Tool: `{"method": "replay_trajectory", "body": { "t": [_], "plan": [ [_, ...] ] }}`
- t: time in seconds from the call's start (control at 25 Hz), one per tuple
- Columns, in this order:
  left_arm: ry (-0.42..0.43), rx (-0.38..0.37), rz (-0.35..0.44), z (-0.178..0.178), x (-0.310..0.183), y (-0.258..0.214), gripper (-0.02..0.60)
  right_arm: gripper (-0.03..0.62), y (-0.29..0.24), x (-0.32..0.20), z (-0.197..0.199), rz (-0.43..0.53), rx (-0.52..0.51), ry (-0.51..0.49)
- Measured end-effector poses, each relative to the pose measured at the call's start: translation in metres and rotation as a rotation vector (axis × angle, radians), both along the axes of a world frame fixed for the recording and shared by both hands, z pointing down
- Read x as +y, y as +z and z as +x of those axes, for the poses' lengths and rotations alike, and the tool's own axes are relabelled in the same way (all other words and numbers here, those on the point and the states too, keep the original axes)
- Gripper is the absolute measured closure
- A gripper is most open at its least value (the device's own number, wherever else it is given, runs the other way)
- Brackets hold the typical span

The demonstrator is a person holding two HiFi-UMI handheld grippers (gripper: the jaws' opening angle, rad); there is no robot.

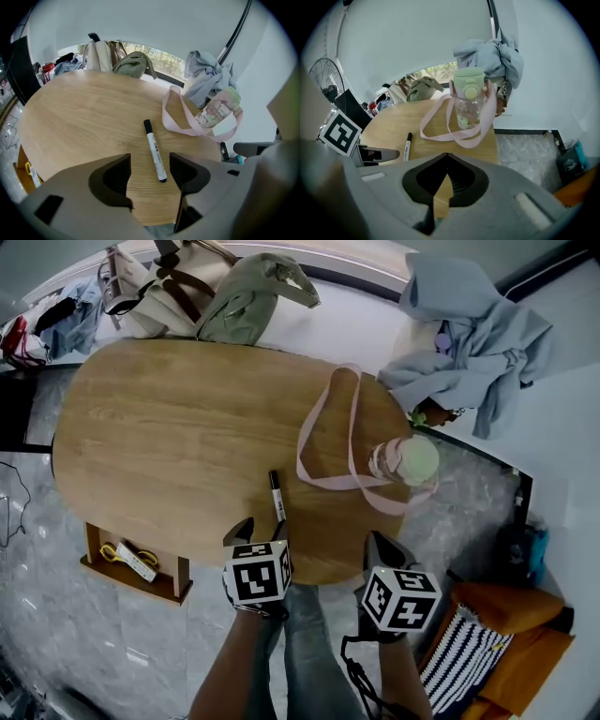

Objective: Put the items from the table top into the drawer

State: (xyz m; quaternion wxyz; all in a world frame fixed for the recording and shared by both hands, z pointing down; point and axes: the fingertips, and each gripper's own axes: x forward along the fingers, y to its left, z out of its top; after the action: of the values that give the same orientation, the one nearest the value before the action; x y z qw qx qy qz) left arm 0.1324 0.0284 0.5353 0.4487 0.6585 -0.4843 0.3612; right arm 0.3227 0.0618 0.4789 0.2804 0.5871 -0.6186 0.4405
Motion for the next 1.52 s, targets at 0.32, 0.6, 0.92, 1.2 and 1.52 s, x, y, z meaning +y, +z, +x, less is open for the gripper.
{"method": "replay_trajectory", "body": {
  "t": [0.32,0.6,0.92,1.2,1.52],
  "plan": [
    [0.025,-0.021,-0.024,0.018,-0.011,0.019,0.328,0.589,0.014,0.003,0.021,-0.036,-0.006,0.044],
    [0.033,-0.044,-0.046,0.022,-0.021,0.029,0.364,0.589,0.019,-0.006,0.026,-0.048,-0.009,0.048],
    [0.05,-0.084,-0.072,0.022,-0.023,0.035,0.442,0.589,0.022,-0.005,0.031,-0.071,-0.004,0.073],
    [0.041,-0.085,-0.081,0.018,-0.024,0.037,0.494,0.588,0.025,-0.008,0.023,-0.081,-0.008,0.069],
    [0.014,-0.058,-0.095,0.013,-0.026,0.038,0.511,0.588,0.022,-0.021,0.016,-0.076,0.001,0.049]
  ]
}}
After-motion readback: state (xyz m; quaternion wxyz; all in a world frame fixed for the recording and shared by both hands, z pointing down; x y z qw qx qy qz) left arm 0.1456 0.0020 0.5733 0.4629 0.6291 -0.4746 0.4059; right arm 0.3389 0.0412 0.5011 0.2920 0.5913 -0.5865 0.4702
